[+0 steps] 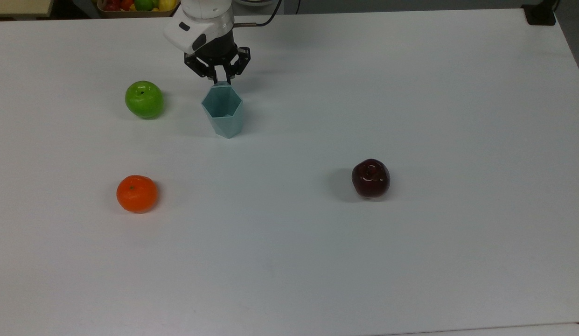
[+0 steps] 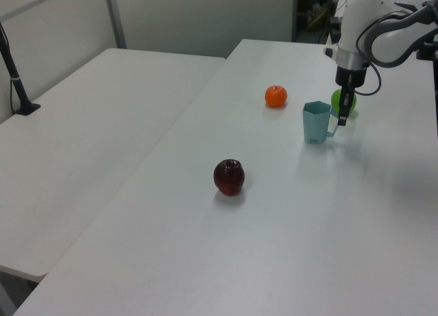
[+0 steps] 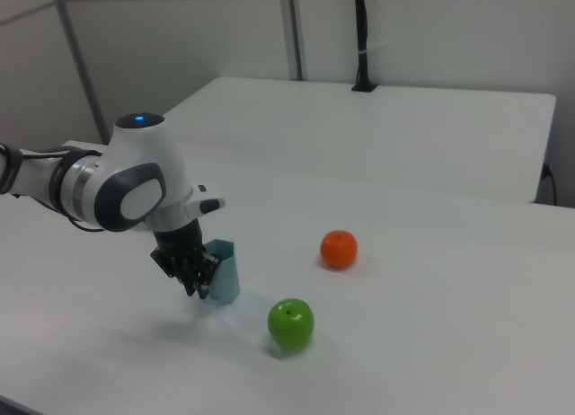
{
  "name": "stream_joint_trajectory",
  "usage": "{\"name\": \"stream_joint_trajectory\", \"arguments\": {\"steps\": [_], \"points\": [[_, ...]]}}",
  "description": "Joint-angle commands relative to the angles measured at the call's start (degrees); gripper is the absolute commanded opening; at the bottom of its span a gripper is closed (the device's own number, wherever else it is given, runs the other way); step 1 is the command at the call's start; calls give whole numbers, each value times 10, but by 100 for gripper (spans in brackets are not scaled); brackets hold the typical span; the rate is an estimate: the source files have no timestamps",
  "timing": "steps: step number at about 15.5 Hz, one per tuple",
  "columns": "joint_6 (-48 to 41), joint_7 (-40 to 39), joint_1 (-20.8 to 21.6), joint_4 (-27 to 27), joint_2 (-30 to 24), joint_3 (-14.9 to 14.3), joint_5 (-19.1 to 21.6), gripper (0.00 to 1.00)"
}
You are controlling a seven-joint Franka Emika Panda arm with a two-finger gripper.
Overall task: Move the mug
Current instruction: 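Drag the held mug across the table toward the orange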
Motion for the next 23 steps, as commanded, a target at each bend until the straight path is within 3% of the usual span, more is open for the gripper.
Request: {"name": "stream_joint_trajectory", "arguments": {"steps": [1, 8, 14, 23], "points": [[17, 25, 4, -3, -15, -5, -1, 22], [18, 95, -2, 81, 14, -5, 5, 21], [11, 147, 2, 223, 135, -4, 2, 21], [11, 139, 5, 263, 194, -4, -18, 23]]}}
